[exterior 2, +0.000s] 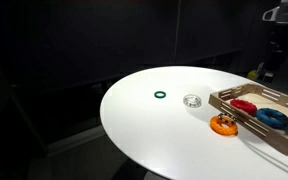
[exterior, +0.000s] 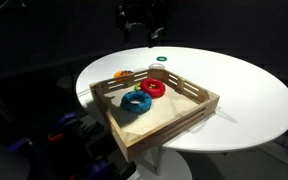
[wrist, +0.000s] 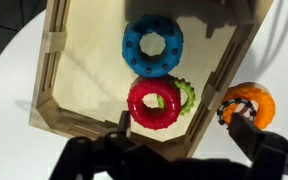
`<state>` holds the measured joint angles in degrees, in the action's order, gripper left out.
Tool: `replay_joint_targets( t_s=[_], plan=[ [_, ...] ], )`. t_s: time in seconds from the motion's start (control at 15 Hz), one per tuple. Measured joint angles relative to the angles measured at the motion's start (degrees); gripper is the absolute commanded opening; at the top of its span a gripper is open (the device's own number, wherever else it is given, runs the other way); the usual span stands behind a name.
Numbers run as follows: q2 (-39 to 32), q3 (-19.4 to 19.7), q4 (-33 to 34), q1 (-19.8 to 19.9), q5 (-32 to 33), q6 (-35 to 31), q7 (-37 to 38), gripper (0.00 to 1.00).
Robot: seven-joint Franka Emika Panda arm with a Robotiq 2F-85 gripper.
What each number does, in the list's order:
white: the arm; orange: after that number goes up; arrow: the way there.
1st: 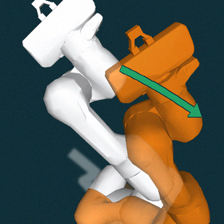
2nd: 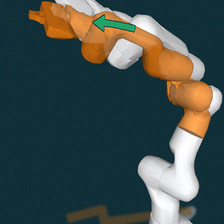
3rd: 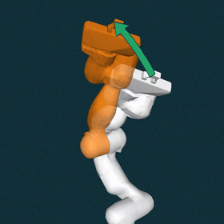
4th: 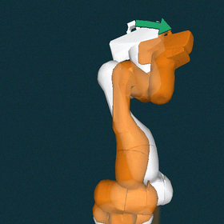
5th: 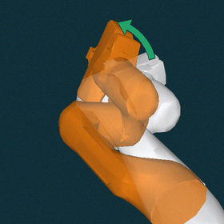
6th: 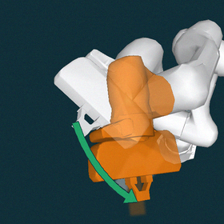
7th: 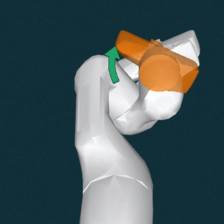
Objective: Put the striped black and white ring in the crate
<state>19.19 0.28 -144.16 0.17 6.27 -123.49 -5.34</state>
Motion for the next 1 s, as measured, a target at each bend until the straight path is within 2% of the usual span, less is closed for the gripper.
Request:
replay_joint_targets(
  t_s=[0.6, 1.0],
  plan=[
    [-0.9, -0.5, 0.2, -0.3, -0.1, 0.0, 1.0, 1.0],
    [-4.2, -2.3, 2.4, -2.2, -1.6, -0.4, 3.2, 1.0]
  ],
)
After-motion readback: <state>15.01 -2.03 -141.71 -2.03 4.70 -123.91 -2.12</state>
